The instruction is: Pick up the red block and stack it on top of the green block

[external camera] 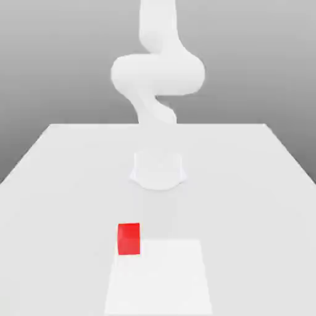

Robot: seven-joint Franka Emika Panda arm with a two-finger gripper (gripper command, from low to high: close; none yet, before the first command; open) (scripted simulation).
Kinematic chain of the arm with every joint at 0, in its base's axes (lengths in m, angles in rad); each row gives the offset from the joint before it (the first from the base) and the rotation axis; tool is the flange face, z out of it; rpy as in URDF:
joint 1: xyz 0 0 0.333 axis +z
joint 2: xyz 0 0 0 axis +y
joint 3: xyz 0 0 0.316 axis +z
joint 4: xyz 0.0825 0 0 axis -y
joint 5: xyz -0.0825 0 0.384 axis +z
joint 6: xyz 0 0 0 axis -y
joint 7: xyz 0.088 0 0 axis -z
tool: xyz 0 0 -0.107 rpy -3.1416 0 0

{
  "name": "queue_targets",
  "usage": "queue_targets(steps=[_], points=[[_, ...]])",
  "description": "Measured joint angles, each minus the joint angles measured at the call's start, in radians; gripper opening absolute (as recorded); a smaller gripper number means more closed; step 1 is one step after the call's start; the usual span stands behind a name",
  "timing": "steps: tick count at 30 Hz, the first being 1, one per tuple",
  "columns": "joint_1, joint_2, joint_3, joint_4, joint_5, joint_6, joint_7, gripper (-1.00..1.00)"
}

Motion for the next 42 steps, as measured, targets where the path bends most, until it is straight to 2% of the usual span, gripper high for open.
queue_targets(steps=[10, 16, 20, 23, 24, 31, 35, 39, 42], points=[[-0.036, 0.300, -0.062, -0.309, -0.055, 0.235, -0.083, 0.00], [-0.053, 0.522, -0.123, -0.511, -0.053, 0.406, -0.169, 0.00], [-0.048, 0.753, -0.131, -0.549, 0.032, 0.586, -0.257, 0.00], [-0.090, 0.869, -0.072, -0.537, 0.100, 0.683, -0.308, 0.00], [-0.113, 0.903, -0.046, -0.532, 0.111, 0.713, -0.317, -1.00], [-0.122, 0.911, -0.037, -0.532, 0.111, 0.719, -0.317, -1.00], [-0.101, 0.791, -0.078, -0.549, 0.043, 0.616, -0.267, -1.00], [-0.118, 0.656, -0.076, -0.563, -0.004, 0.496, -0.232, -1.00], [-0.139, 0.680, -0.095, -0.482, 0.032, 0.439, -0.202, -1.00]])
